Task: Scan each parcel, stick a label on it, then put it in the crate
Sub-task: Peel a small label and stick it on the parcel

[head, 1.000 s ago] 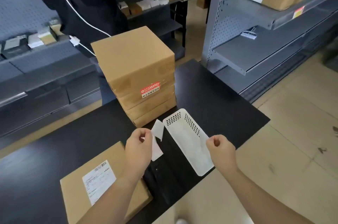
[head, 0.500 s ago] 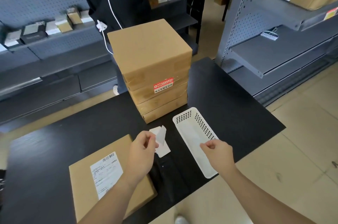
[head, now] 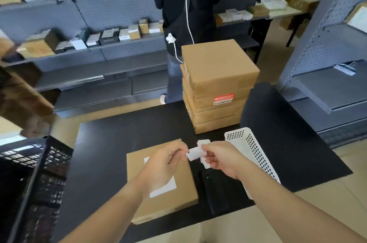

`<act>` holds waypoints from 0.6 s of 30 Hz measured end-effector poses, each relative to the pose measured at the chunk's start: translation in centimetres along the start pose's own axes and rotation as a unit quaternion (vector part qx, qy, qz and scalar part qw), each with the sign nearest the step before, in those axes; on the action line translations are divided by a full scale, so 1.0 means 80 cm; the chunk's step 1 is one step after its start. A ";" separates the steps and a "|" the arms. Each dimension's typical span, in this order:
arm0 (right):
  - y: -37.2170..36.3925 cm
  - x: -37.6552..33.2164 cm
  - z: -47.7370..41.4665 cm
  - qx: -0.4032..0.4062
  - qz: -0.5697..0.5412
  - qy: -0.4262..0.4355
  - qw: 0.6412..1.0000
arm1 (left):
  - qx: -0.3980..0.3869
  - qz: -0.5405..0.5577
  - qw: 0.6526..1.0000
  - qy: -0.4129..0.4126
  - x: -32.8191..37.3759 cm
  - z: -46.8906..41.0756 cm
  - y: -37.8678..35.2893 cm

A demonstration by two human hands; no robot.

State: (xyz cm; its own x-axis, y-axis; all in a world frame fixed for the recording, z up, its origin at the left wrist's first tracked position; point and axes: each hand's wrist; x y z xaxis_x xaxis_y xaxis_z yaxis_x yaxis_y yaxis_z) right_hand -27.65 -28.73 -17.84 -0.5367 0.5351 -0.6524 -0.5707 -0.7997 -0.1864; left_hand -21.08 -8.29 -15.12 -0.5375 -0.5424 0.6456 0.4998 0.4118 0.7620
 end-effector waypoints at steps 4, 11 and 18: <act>-0.037 0.021 0.015 -0.033 0.013 0.031 0.999 | 0.000 0.019 0.998 0.066 -0.027 0.038 0.019; -0.076 0.067 0.023 0.003 0.004 0.055 0.998 | 0.007 0.296 0.902 0.314 -0.055 0.087 0.000; -0.078 0.096 0.014 -0.014 0.010 0.073 0.997 | -0.033 0.428 0.819 0.381 -0.065 0.089 -0.026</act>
State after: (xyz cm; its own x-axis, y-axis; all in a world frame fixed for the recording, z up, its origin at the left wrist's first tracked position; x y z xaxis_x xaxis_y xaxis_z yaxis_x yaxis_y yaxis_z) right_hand -28.90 -19.28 -20.89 -0.4511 0.4747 -0.7558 -0.5417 -0.8186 -0.1909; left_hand -24.16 -1.12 -19.72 0.5960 -0.3860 0.7041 0.5212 0.8530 0.0264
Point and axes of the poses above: each hand's wrist, its own z-axis away from the middle knuckle, its own y-axis out of the back of the hand, x = y × z, and after that the axes turned 12 degrees about -z, right-handed
